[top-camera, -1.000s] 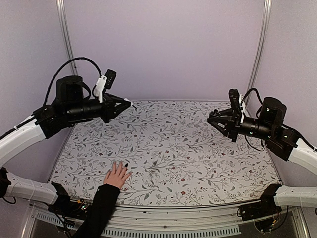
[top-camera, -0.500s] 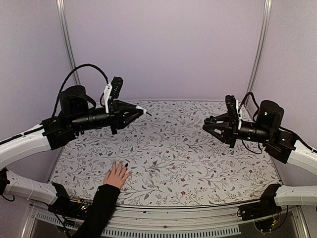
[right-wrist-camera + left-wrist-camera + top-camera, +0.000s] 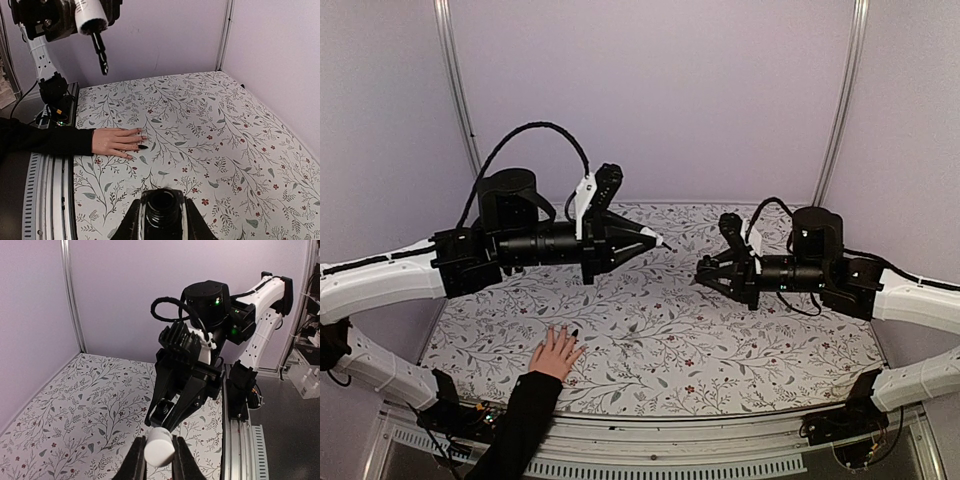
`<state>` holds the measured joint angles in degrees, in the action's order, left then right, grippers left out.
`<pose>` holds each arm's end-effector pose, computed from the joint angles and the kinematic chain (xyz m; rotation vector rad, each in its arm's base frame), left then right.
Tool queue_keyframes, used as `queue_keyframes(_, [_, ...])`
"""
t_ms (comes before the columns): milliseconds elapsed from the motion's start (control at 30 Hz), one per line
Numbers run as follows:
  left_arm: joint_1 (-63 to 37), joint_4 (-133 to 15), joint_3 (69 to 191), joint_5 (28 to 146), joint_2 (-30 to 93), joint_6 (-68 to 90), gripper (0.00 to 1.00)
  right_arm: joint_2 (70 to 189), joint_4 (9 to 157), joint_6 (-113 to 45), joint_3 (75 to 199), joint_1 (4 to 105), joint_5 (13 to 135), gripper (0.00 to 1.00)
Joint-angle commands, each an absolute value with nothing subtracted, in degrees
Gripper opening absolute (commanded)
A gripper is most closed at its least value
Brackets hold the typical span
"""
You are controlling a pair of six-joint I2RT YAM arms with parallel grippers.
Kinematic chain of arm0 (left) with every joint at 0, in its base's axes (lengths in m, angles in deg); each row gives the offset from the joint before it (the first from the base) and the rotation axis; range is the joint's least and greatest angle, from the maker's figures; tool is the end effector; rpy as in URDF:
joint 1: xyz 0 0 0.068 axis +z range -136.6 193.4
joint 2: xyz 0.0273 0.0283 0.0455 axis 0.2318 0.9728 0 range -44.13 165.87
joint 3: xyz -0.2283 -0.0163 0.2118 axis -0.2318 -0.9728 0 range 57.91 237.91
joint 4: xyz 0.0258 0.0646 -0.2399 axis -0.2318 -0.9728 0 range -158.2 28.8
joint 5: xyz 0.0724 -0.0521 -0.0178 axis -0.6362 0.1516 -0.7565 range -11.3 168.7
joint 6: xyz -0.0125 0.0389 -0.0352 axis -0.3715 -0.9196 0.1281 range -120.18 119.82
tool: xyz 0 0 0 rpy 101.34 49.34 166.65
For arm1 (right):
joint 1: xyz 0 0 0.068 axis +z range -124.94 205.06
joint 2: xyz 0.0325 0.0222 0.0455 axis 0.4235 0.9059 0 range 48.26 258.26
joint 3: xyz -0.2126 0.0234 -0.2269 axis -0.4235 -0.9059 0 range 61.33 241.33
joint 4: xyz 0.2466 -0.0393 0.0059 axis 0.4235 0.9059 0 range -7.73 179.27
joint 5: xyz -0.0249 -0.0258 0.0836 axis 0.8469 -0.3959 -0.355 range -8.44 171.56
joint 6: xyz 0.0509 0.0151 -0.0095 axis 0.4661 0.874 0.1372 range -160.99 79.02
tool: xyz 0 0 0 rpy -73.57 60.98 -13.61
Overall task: Paint the nails
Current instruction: Close the nail polish bottle.
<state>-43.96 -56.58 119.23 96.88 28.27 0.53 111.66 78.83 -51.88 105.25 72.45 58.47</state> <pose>0.1389 -0.2376 0.4054 1.0608 1.4360 -1.0134 0.1426 0.1756 0.3351 -1.1712 1.5049 0.8101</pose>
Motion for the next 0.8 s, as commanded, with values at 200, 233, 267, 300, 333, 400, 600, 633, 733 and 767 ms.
queue_keyframes(200, [-47.01,-59.77,123.73,94.23,32.85,-2.87,0.0,115.86,81.54,-54.42,111.05,77.22,63.28,0.0])
queue_keyframes(233, [-47.2,-60.21,124.08,94.0,33.11,-3.06,0.0,116.14,81.57,-54.56,111.14,77.4,63.5,0.0])
queue_keyframes(267, [-47.49,-60.65,124.52,93.85,33.41,-3.31,0.0,116.25,81.49,-54.6,111.2,77.48,63.49,0.0])
queue_keyframes(300, [-47.69,-60.96,124.79,93.71,33.67,-3.55,0.0,116.53,81.48,-54.77,111.29,77.52,63.46,0.0])
queue_keyframes(333, [-47.89,-61.02,125.07,93.37,33.99,-3.74,0.0,116.7,81.48,-54.93,111.37,77.65,63.57,0.0])
queue_keyframes(400, [-48.18,-63.02,125.16,92.78,34.36,-3.71,0.0,117.03,81.69,-55.24,111.65,77.83,63.76,0.0])
queue_keyframes(600, [-48.69,-63.2,125.61,92.51,35.65,-4.16,0.0,117.11,81.93,-55.57,111.47,78.25,64.31,0.0])
queue_keyframes(633, [-48.67,-63.63,125.81,92.44,36.0,-4.38,0.0,117.02,81.92,-55.65,111.51,78.3,64.41,0.0])
queue_keyframes(733, [-48.66,-64.61,126.64,91.8,36.97,-4.51,0.0,117.07,81.92,-55.87,111.51,78.4,64.42,0.0])
queue_keyframes(767, [-48.7,-64.82,126.79,91.63,37.24,-4.5,0.0,117.29,81.92,-55.96,111.51,78.47,64.44,0.0])
